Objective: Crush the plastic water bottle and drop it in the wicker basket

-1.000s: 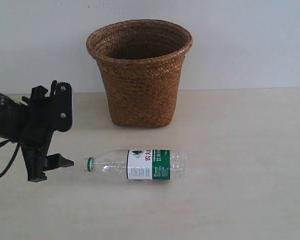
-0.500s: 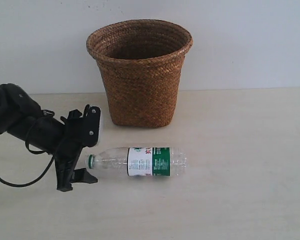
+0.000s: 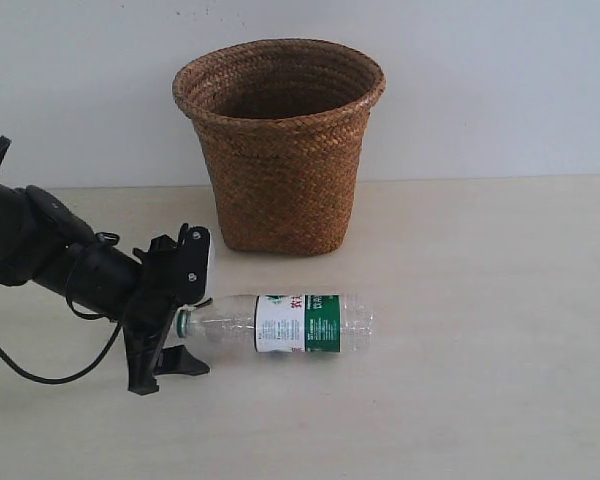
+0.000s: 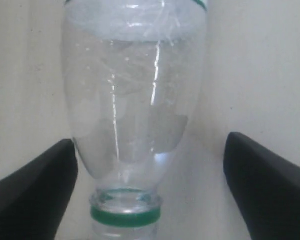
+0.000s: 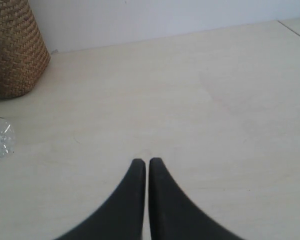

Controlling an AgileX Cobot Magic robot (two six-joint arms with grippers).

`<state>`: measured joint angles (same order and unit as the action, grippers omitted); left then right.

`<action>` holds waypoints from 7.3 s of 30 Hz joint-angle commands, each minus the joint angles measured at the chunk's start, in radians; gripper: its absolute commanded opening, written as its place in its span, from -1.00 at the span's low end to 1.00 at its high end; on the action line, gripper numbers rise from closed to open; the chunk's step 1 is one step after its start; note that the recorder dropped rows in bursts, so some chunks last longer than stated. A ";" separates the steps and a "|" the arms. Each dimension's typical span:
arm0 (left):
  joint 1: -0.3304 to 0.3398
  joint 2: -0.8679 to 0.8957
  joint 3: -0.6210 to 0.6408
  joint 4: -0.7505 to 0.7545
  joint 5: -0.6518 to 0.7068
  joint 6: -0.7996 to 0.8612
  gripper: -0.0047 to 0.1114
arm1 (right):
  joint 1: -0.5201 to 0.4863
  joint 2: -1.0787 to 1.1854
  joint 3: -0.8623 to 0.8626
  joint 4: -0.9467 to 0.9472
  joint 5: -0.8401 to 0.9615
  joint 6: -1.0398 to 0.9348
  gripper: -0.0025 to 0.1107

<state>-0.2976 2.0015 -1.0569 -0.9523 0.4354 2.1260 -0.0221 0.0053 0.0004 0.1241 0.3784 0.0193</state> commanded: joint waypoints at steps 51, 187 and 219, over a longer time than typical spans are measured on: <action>-0.004 0.011 -0.003 0.030 0.198 0.008 -0.85 | -0.004 -0.005 0.000 0.005 -0.701 0.076 -0.96; -0.084 0.011 0.009 0.106 -0.047 -0.192 -0.85 | 0.560 2.107 -1.516 0.342 0.467 -0.525 -0.96; -0.084 0.011 0.009 0.105 -0.025 -0.192 -0.85 | 0.601 2.397 -1.776 0.246 0.585 -0.400 -0.96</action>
<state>-0.3713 2.0080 -1.0518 -0.8460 0.3757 1.9375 0.5573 2.3720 -1.8201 0.4095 1.0223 -0.3575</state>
